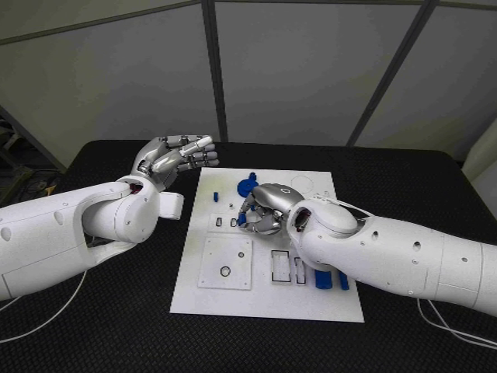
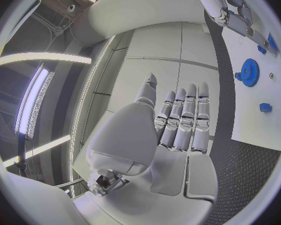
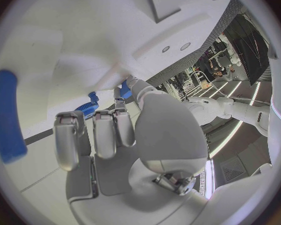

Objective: Assemble the parts on the task board

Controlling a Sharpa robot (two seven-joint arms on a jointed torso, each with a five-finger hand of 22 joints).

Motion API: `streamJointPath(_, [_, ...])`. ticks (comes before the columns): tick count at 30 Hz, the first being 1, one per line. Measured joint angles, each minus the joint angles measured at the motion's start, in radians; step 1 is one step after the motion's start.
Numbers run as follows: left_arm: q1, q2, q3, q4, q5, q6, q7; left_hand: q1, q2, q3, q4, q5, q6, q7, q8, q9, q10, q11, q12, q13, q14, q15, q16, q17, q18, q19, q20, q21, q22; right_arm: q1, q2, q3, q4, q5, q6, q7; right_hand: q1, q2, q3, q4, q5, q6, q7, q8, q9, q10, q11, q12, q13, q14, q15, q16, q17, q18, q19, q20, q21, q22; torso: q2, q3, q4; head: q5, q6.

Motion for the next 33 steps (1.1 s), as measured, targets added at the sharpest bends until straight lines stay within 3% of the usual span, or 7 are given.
streamJointPath(22, [0.0,-0.001,0.0,-0.001,0.0,0.0,0.0,0.0,0.0,0.0,0.0,0.0,0.0,0.0,0.0,0.0,0.0,0.0,0.0,0.0,0.0,0.0,0.0,0.0,0.0,0.0,0.0,0.0,0.0,-0.003,-0.005,-0.002,0.014,-0.006,-0.016,0.001,-0.004,-0.004,0.002,-0.002,0.007,0.0,0.0,0.0,0.003,0.0,0.0,0.0,0.0,0.0,0.0,0.0,0.0,0.0,0.0,0.0,0.0,0.0,0.0,0.0,0.0,0.002,-0.003])
streamJointPath(33, [0.0,-0.005,0.0,-0.001,0.0,0.001,-0.001,0.0,0.0,0.0,0.0,0.0,0.0,0.0,0.0,0.0,0.0,0.0,0.0,0.0,0.0,0.0,0.0,0.0,0.0,0.0,0.0,0.0,0.0,-0.002,-0.057,-0.001,0.086,-0.046,-0.027,-0.029,-0.004,-0.004,0.008,-0.008,0.011,0.006,-0.006,0.0,0.007,0.0,0.0,0.0,0.0,0.0,0.0,0.0,0.0,0.0,0.0,0.0,0.0,0.0,-0.001,0.0,-0.0001,0.005,-0.002])
